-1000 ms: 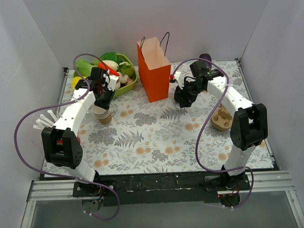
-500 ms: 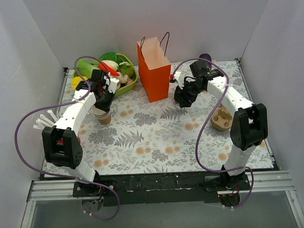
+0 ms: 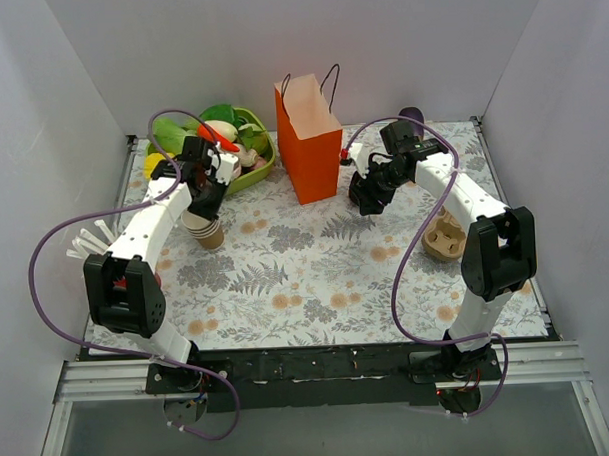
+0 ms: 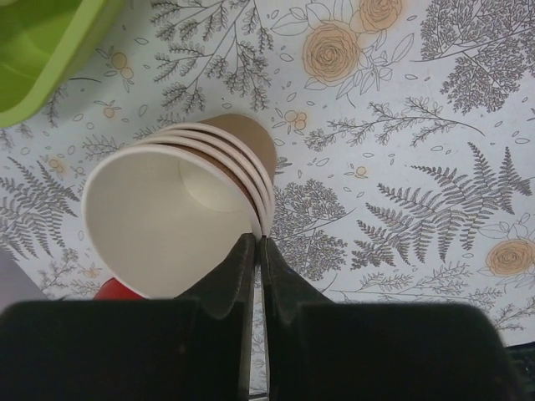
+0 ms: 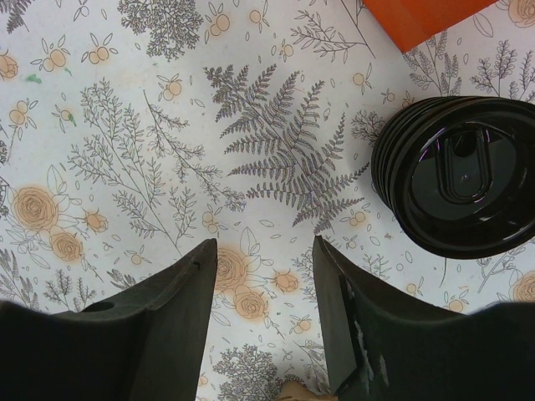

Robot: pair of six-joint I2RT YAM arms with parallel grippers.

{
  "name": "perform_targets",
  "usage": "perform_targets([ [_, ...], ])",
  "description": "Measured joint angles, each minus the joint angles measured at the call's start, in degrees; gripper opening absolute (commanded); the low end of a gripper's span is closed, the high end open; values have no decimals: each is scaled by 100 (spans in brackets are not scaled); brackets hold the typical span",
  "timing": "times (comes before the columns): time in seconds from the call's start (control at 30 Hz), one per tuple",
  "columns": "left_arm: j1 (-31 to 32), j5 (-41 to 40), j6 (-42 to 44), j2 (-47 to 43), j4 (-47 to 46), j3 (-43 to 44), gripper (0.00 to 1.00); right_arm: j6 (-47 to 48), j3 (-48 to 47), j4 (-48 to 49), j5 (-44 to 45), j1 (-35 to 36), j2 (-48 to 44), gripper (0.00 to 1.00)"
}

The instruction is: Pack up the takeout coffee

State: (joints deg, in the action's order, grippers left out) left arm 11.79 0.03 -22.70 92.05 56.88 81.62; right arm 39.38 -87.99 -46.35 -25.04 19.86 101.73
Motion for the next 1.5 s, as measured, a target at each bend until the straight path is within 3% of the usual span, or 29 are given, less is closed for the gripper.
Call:
perform_targets([
  [0.23,0,-313,210,0,-22,501,0,-22,0,2,-22,0,0,57],
  [0.5,59,-780,750,-55,-151,459,0,-107,2,22,-109,0,0,56],
  [0.77,-326,109,330,243,492,1075,0,-177,0,31,-203,0,0,56],
  [1.0,-302,63,297,267,588,835,0,-195,0,37,-223,0,0,56],
  [1.5,-306,-63,433,643,1464,2959,0,-197,0,46,-238,0,0,56],
])
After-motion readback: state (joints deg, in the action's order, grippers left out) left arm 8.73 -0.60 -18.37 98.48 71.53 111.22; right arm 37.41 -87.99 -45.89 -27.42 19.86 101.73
